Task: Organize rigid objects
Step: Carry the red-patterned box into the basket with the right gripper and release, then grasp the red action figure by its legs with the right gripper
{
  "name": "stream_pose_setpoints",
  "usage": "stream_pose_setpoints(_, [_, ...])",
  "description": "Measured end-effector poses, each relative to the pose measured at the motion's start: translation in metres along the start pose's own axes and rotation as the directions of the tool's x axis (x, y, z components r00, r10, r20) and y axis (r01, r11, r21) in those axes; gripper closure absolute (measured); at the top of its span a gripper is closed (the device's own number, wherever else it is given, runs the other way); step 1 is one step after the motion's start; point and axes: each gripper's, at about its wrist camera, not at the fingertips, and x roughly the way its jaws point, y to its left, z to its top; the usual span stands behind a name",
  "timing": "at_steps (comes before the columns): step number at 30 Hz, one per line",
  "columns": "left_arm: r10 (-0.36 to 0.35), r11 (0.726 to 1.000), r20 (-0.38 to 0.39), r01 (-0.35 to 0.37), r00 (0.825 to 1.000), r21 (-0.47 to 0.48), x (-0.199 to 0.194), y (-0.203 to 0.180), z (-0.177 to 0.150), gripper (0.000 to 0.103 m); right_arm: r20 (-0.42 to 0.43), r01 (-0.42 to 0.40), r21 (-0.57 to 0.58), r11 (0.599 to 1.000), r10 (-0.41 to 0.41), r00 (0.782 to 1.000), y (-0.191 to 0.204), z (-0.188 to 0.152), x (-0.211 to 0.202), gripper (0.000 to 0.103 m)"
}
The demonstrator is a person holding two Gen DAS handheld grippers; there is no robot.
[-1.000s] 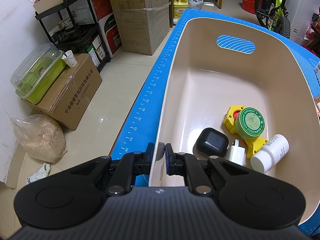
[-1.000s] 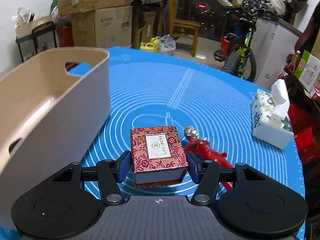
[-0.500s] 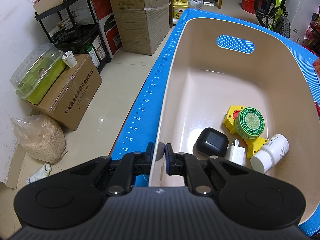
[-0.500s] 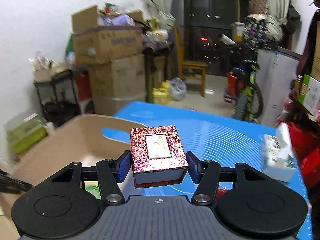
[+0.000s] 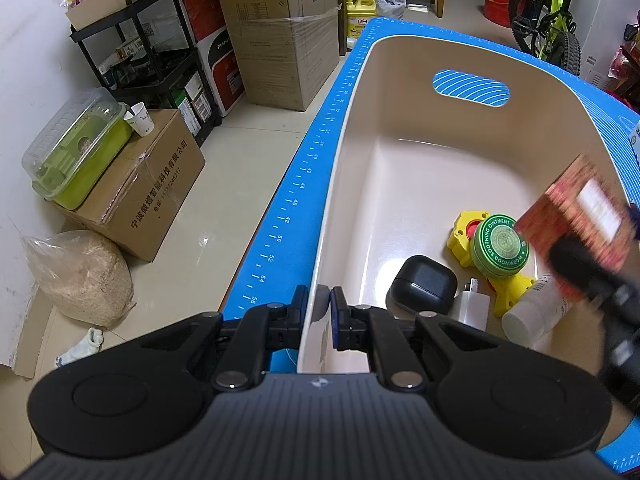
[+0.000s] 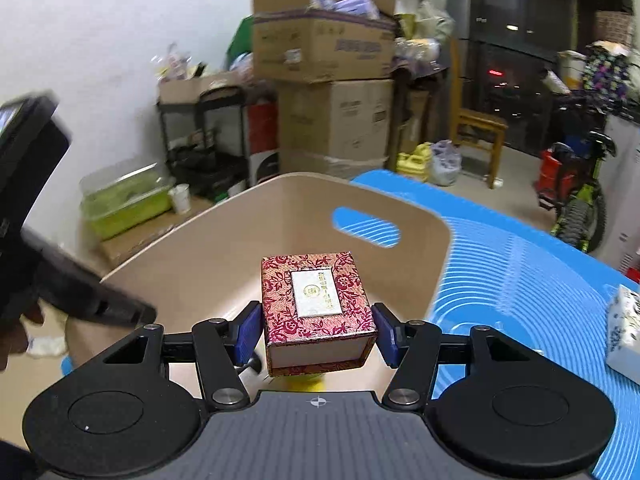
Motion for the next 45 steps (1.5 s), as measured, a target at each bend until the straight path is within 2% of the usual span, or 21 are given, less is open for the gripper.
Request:
stream_pose_setpoints(6, [0.0,1.0,0.001,0.0,1.0,0.001,-0.001,0.0,0.0,0.09,-0.112,-0.049,-0.043,0.998,0.044,0.993,0.015,-0.011,0.015,0.04])
stream_pose_setpoints(10, [0.001,1.0,0.0,-0.001,1.0,0.0,-0.001,0.001,0.002,0.09,-0.121,-0.079,-0.045,0.996,0.073,0.99,0.015,-0.01,0.015,0.039])
stream_pose_setpoints(13, [0.001,1.0,0.0,-0.001,1.0,0.0,-0.001,0.001,0.002,0.09,-0.109,-0.094,0.017,0.995,0.095,0.99,0.001,-0.006,0.008,0.038])
stream_pose_setpoints(20, [0.001,1.0,-0.001,-0.001,1.0,0.001,-0.001,0.001,0.002,0.09,-0.018,-0.066,0.059,0.996,0.067,0.998,-0.047,0.001,-0.024,0.035])
stream_pose_setpoints(24, [-0.001,1.0,-0.002,0.001,1.0,-0.001,0.0,0.002,0.001,0.09,0.002,0.032,0.07,0.997,-0.032,0.999,-0.083,0.001,-0.039,0.033])
stream_pose_setpoints(28, [-0.002,1.0,-0.001,0.002,1.0,-0.003,0.0,0.002,0.001,0.09,-0.037,0.131,0.097,0.987,-0.128,0.991,-0.122,-0.009,-0.037,0.033])
stream_pose_setpoints(36, [-0.003,1.0,0.0,0.003,1.0,0.002,0.0,0.001,0.0,0.09,-0.195,0.297,0.113,0.948,-0.272,0.942,-0.192,-0.054,-0.004,0.032])
stream_pose_setpoints(39, [-0.002,1.0,-0.001,0.002,1.0,0.005,0.0,0.0,0.0,0.09,-0.228,0.333,0.106,0.937,-0.303,0.925,-0.206,-0.068,0.009,0.032])
stream_pose_setpoints(45, [-0.003,1.0,-0.001,0.003,1.0,0.006,0.001,-0.001,0.0,0.09,-0.247,0.351,0.09,0.932,-0.32,0.915,-0.224,-0.083,0.028,0.033])
